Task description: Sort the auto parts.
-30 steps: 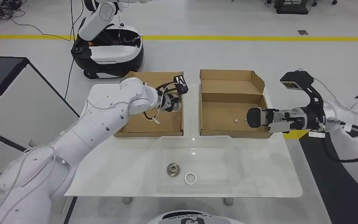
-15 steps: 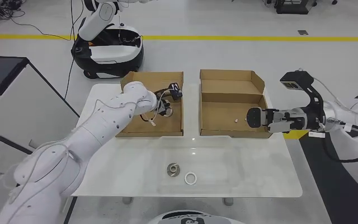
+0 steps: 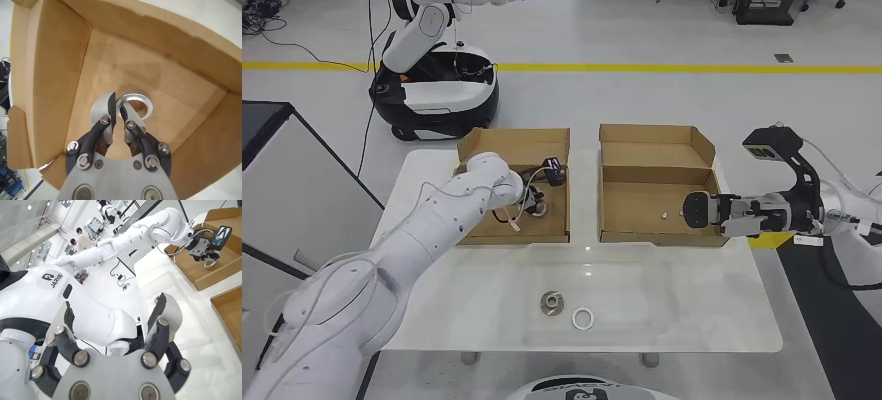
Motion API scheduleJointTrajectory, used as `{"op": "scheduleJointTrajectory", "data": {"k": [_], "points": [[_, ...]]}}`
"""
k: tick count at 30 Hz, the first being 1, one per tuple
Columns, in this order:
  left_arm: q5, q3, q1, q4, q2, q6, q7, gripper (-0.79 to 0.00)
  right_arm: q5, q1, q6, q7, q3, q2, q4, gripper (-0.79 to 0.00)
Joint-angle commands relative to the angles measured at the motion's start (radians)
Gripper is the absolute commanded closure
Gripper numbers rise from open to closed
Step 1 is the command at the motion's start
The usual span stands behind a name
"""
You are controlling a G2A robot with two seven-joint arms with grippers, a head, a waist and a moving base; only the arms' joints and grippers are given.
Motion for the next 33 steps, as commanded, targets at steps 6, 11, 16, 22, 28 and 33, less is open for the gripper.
{"op": "scheduleJointTrajectory", "data": {"k": [6, 11, 16, 22, 28, 33], "points": [[0.021, -0.004, 0.001, 0.017, -0.015, -0.015, -0.008, -0.465, 0.000, 0.000, 0.000, 0.000, 0.000, 0.000, 0.000, -0.785], [0.038, -0.013, -0.005, 0.027, -0.021, -0.023, -0.007, -0.785, 0.000, 0.000, 0.000, 0.000, 0.000, 0.000, 0.000, -0.785], [0.047, -0.037, -0.011, 0.002, -0.018, -0.018, -0.022, -0.785, 0.000, 0.000, 0.000, 0.000, 0.000, 0.000, 0.000, -0.785], [0.067, -0.089, -0.003, -0.102, 0.006, 0.015, -0.061, -0.785, 0.000, 0.000, 0.000, 0.000, 0.000, 0.000, 0.000, -0.785], [0.056, -0.194, 0.058, -0.305, 0.058, 0.058, -0.088, -0.785, 0.000, 0.000, 0.000, 0.000, 0.000, 0.000, 0.000, -0.785], [0.058, -0.208, 0.070, -0.332, 0.066, 0.064, -0.092, -0.785, 0.000, 0.000, 0.000, 0.000, 0.000, 0.000, 0.000, -0.785]]}}
